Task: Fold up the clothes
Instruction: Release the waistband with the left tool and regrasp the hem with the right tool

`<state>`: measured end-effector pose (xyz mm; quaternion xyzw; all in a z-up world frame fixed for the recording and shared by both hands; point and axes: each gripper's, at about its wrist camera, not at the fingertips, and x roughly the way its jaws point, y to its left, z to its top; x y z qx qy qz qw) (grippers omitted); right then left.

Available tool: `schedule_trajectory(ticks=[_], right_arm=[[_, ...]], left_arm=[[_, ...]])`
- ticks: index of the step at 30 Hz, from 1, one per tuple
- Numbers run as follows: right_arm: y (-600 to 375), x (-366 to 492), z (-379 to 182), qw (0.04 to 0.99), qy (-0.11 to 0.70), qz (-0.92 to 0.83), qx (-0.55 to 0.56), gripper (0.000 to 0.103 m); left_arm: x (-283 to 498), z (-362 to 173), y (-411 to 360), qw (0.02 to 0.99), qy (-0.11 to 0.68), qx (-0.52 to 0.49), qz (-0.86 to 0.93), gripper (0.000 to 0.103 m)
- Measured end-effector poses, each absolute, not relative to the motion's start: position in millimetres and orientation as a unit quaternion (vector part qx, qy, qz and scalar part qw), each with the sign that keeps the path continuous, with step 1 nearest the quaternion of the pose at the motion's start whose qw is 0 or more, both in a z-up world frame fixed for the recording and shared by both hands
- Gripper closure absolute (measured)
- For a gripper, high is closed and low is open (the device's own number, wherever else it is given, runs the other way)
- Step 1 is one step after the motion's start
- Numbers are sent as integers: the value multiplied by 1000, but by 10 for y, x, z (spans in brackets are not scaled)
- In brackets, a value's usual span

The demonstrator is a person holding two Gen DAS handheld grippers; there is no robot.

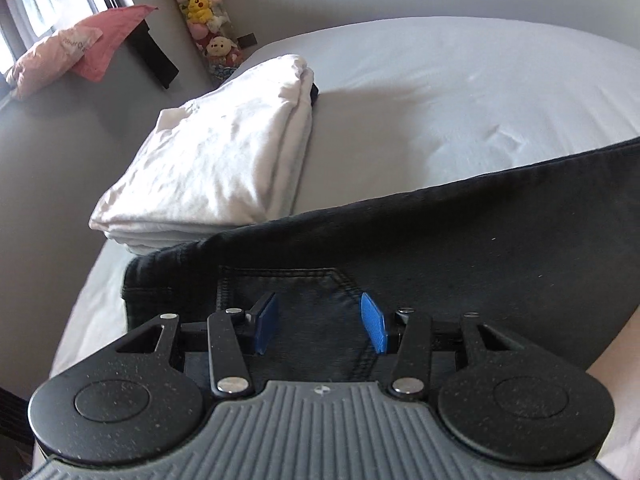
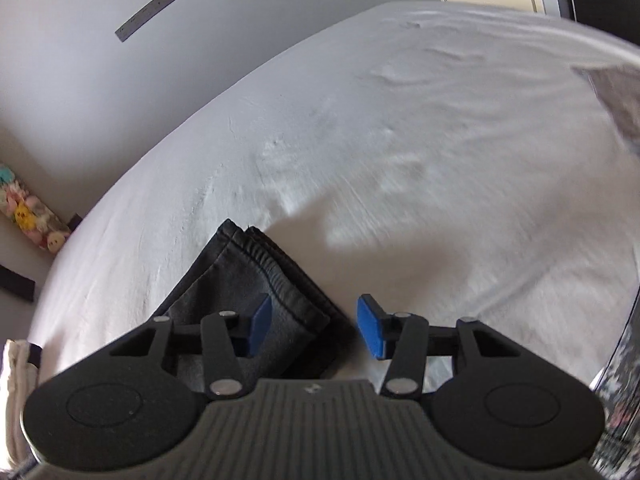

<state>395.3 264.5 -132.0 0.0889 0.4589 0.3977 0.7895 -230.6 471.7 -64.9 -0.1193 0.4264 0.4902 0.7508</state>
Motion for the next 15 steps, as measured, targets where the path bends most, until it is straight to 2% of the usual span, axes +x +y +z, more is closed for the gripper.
schedule_trajectory(ticks=[7,9,11,15], right_arm=[[2714,4005,-1534,759,495,401,139,60],[2756,4036,-1589,756,498,399,150,70],[2793,4053,-1579,761,492,398,144,85],[2852,3966,-1519,790,465,391,81,90]], left_arm=[[-2313,-868,4490,753,345,-173,532,49],[-2343,-908,4486,757,342,-167,531,49],[-2350,-915,4480,754,350,-146,536,49],[-2391,-984,4504,755,355,-147,531,49]])
